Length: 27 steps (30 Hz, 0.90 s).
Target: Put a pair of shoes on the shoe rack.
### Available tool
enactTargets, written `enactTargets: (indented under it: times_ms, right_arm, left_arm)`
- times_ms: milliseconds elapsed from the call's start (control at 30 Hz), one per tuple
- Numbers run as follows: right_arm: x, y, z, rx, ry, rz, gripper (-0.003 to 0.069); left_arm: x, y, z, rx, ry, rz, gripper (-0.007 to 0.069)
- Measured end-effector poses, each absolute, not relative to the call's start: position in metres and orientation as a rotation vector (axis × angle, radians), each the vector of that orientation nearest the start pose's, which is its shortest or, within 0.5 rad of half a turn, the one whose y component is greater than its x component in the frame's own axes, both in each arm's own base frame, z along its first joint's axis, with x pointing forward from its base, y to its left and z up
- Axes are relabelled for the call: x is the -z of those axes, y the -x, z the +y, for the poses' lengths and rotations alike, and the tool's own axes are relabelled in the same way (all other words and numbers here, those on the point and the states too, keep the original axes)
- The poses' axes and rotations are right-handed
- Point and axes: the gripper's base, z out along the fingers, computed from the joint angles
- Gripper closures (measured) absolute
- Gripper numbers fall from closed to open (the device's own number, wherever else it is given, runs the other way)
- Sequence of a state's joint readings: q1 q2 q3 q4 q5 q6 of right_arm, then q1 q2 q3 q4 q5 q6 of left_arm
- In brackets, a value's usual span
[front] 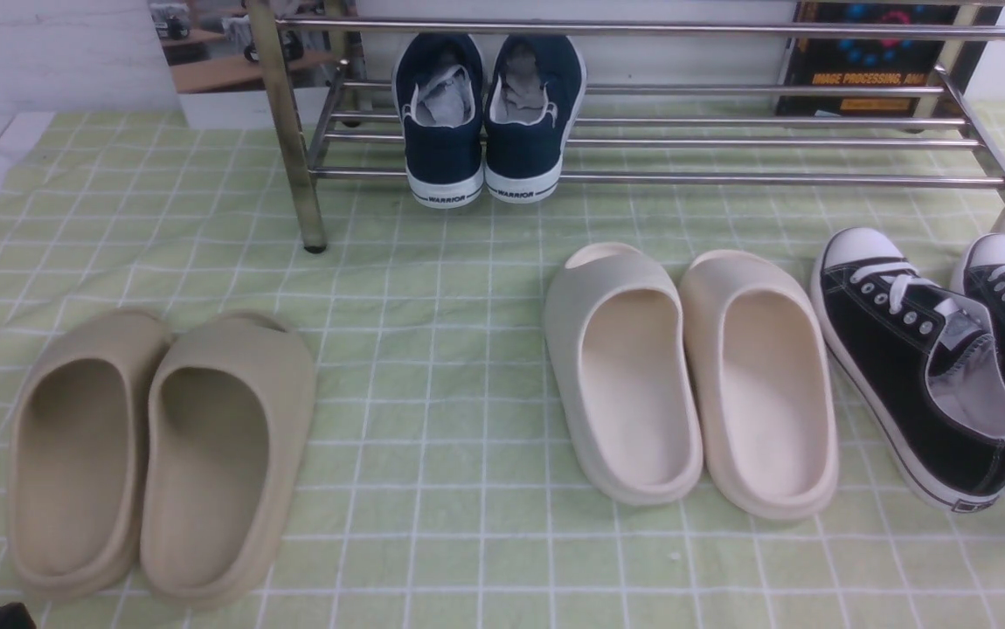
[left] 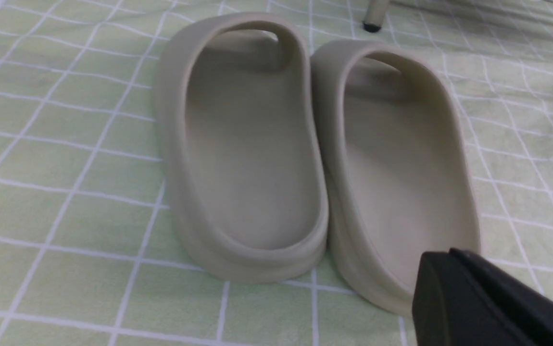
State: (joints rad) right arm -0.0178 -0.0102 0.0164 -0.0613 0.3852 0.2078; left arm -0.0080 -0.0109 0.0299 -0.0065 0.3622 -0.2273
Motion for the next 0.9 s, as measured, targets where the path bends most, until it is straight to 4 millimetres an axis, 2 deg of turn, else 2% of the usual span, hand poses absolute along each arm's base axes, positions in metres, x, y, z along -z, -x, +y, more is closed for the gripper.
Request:
enactTargets:
  times_ms: [167, 433, 900]
  right_arm:
    - [-0.1736, -0.0521, -0.003, -0.07, -0.174, 1.867, 0.0419]
    - [-0.1736, -0.0521, -0.003, -0.07, -0.174, 1.867, 0.0419]
    - [-0.1736, -0.0521, -0.003, -0.07, -0.174, 1.867, 0.0419]
  left_arm:
    - [-0.1707, -0.0528, 0.0003, 0.157, 0.228, 1.858, 0.0638]
    - [-0.1706, -0.0528, 0.0002, 0.059, 0.094, 1.869, 0.0638]
    - [-0.1706, -0.0528, -0.0003, 0.064, 0.09, 1.869, 0.0638]
